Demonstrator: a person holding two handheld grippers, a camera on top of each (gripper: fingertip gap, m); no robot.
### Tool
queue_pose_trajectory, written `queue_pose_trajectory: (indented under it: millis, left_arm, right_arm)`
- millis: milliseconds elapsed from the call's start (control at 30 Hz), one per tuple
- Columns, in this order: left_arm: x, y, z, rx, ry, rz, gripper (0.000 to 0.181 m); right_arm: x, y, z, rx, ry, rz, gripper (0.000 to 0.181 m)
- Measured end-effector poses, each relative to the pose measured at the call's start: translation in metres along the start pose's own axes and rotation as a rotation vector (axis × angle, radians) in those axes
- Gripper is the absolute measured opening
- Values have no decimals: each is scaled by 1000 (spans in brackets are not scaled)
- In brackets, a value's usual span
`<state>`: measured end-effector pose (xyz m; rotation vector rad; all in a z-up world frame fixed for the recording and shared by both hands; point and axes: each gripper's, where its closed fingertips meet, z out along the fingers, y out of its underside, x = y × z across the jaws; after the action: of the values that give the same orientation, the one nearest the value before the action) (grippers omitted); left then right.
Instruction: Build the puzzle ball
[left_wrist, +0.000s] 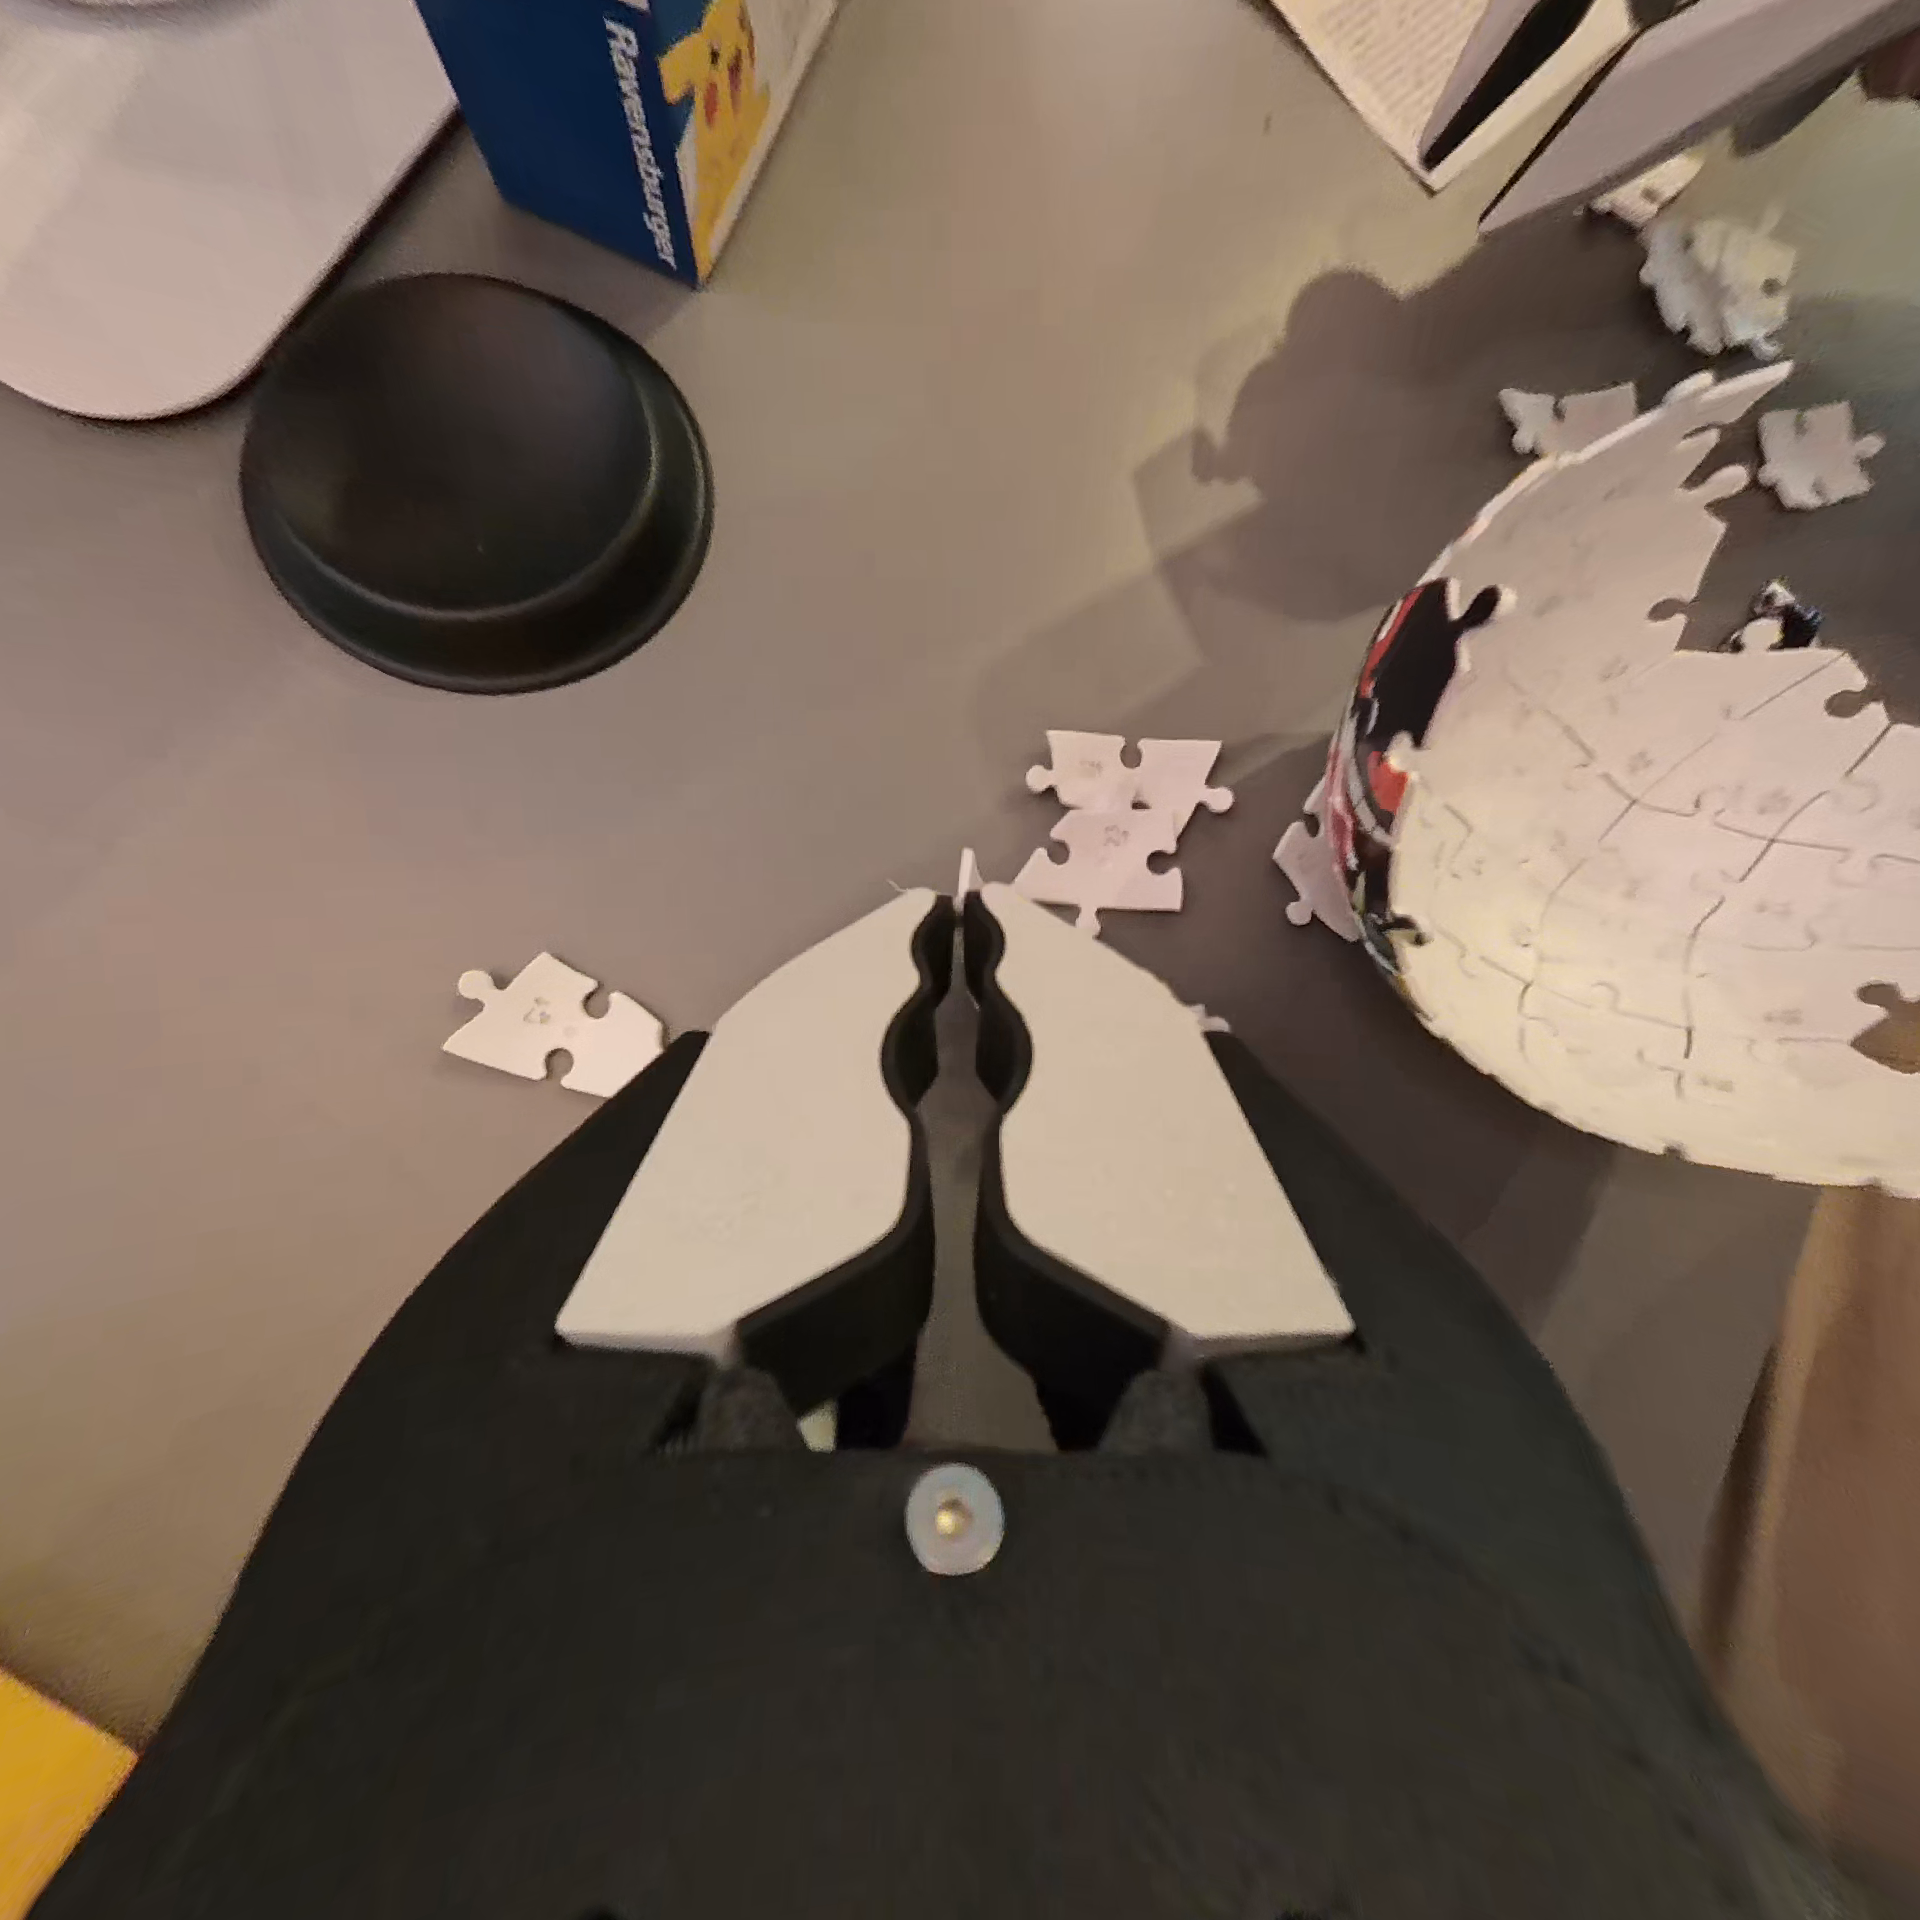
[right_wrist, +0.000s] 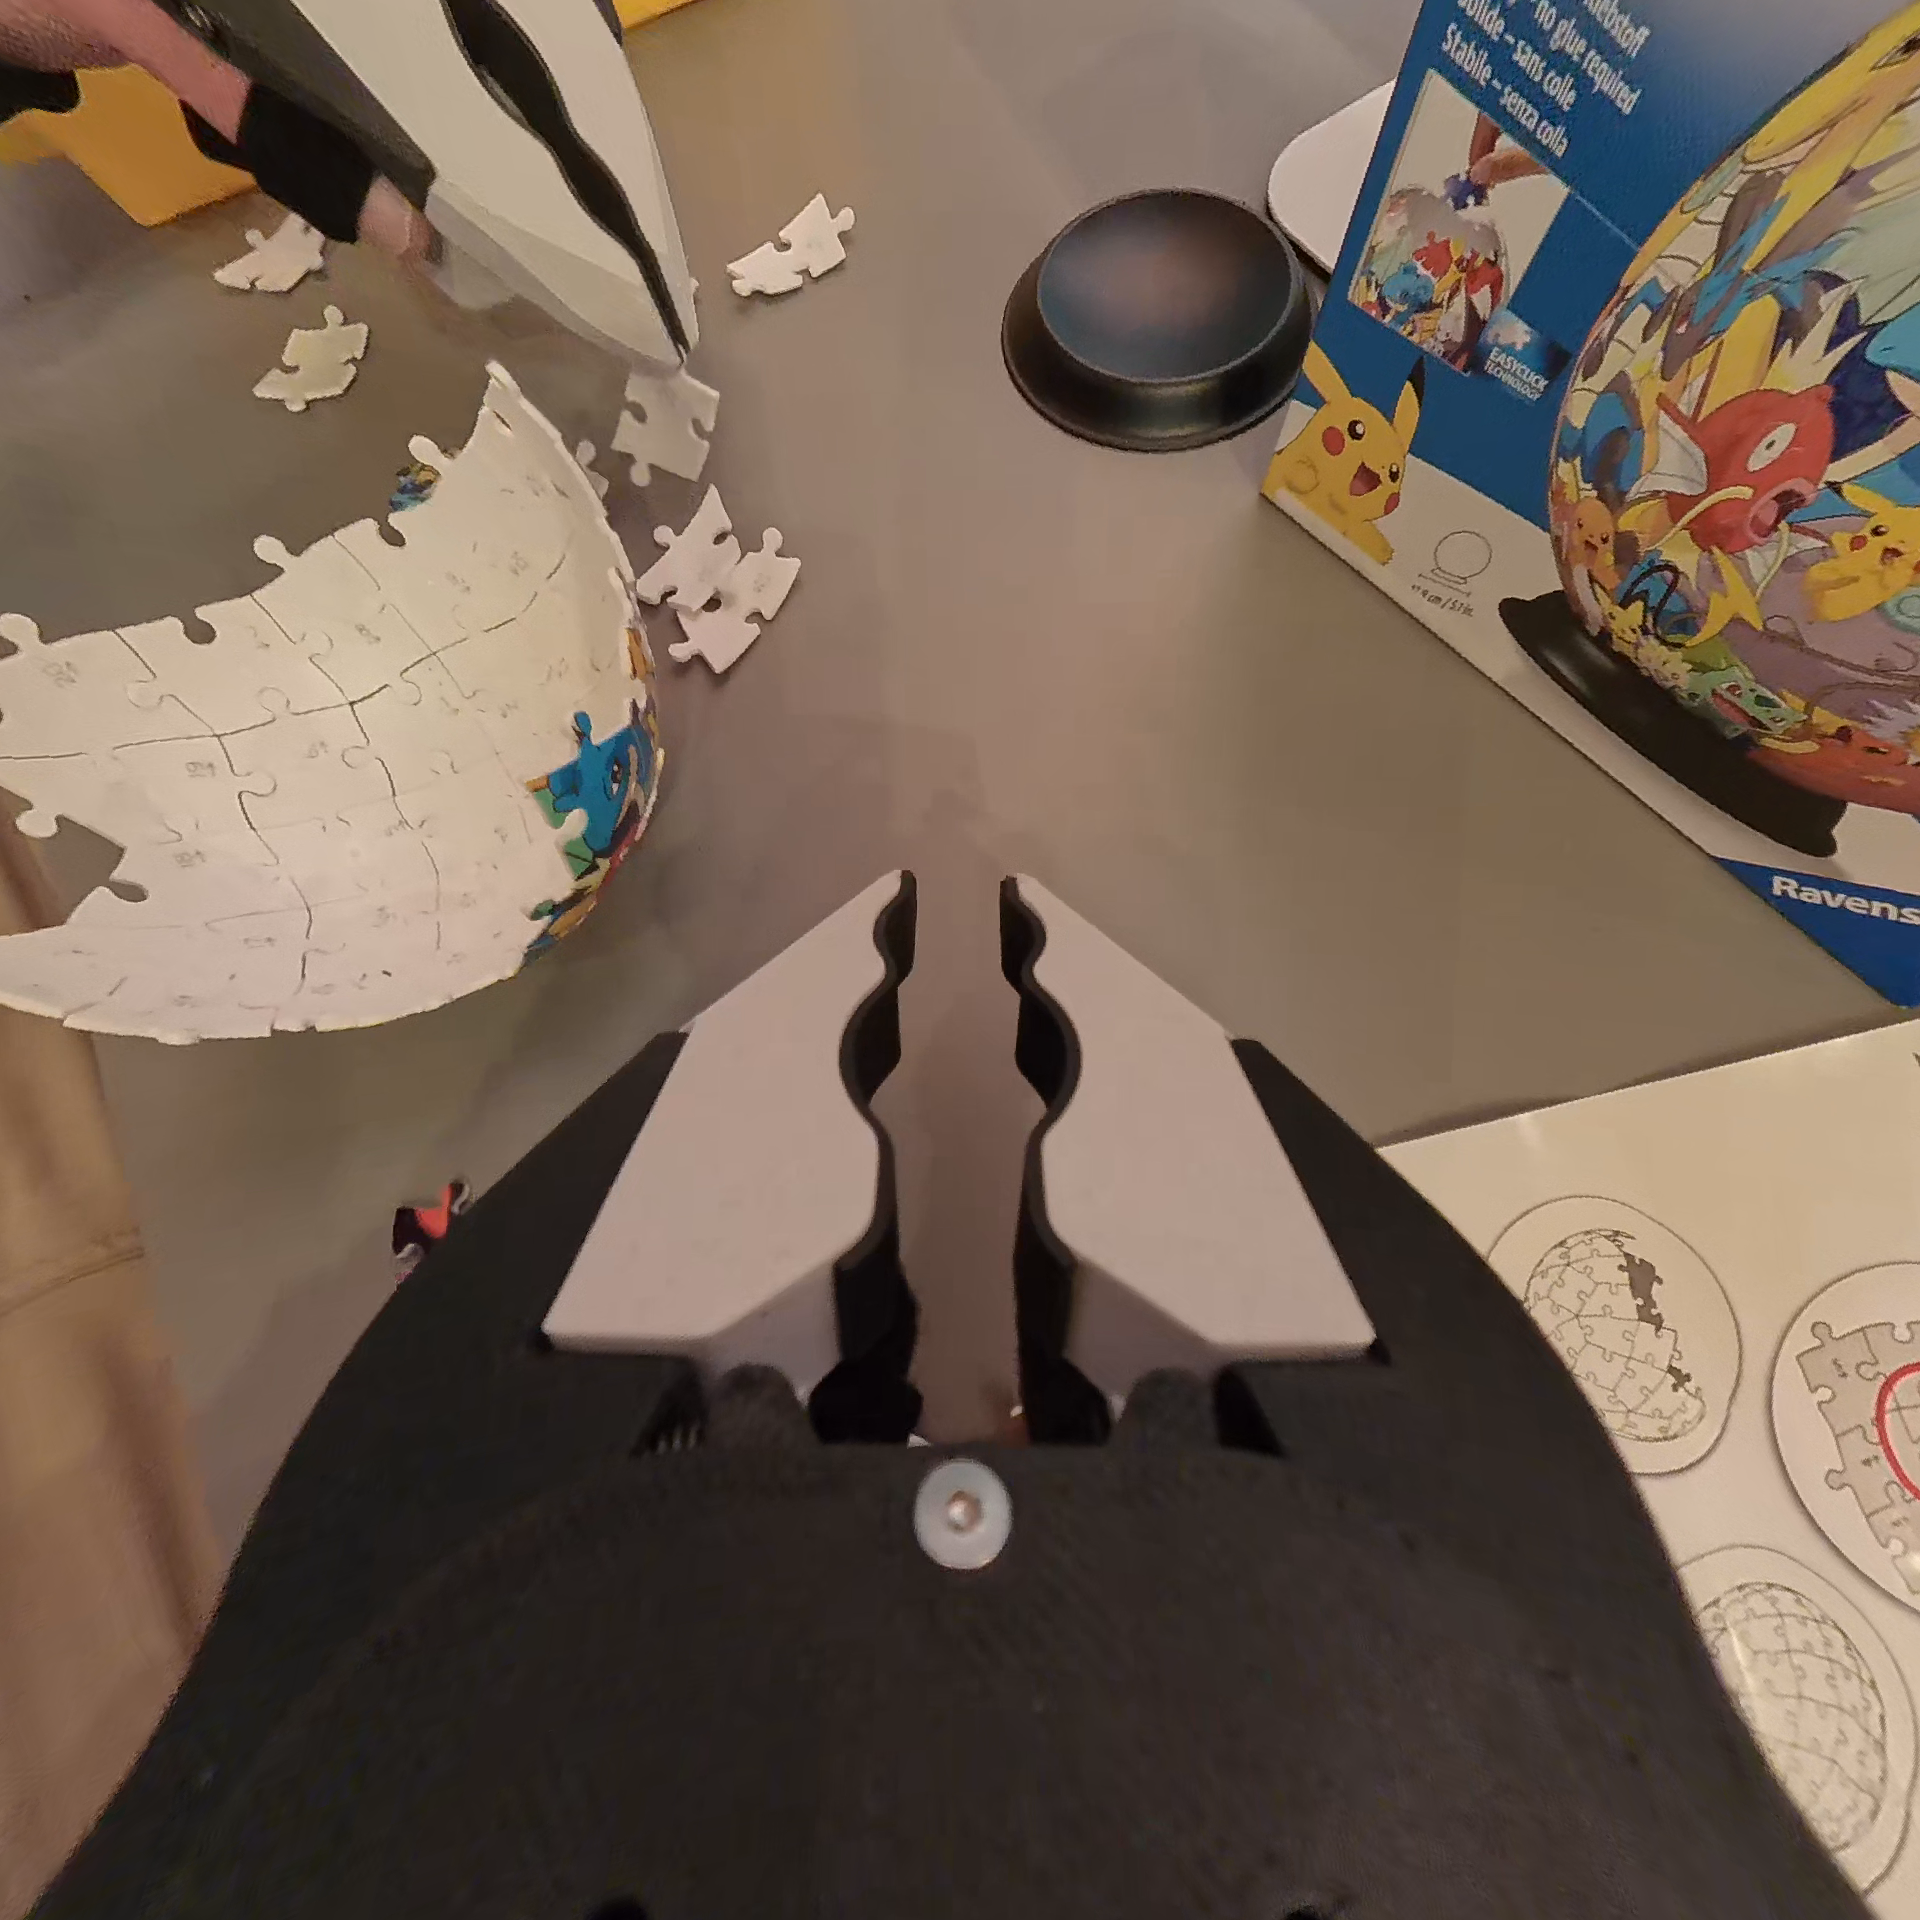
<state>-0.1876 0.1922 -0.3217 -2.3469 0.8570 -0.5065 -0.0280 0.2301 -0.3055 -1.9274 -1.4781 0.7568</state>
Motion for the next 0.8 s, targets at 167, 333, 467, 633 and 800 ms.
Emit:
queue_pose_trajectory:
  millis: [167,333,467,633,800]
  left_arm:
    - [-1,-19,-18,146,37,-70,2]
    - [16,-66,-50,357,70,-47,2]
    - [42,-107,-75,519,87,6,2]
    - [73,-135,-83,621,126,32,2]
    - [89,-140,-76,629,164,42,2]
  right_arm:
    - [-2,-20,-7,63,-27,26,14]
    - [-13,-66,-21,179,-79,12,14]
    - [-35,-107,-29,260,-216,26,18]
    - [-66,-127,-26,268,-373,36,20]
    - [-77,-131,-31,303,-423,51,14]
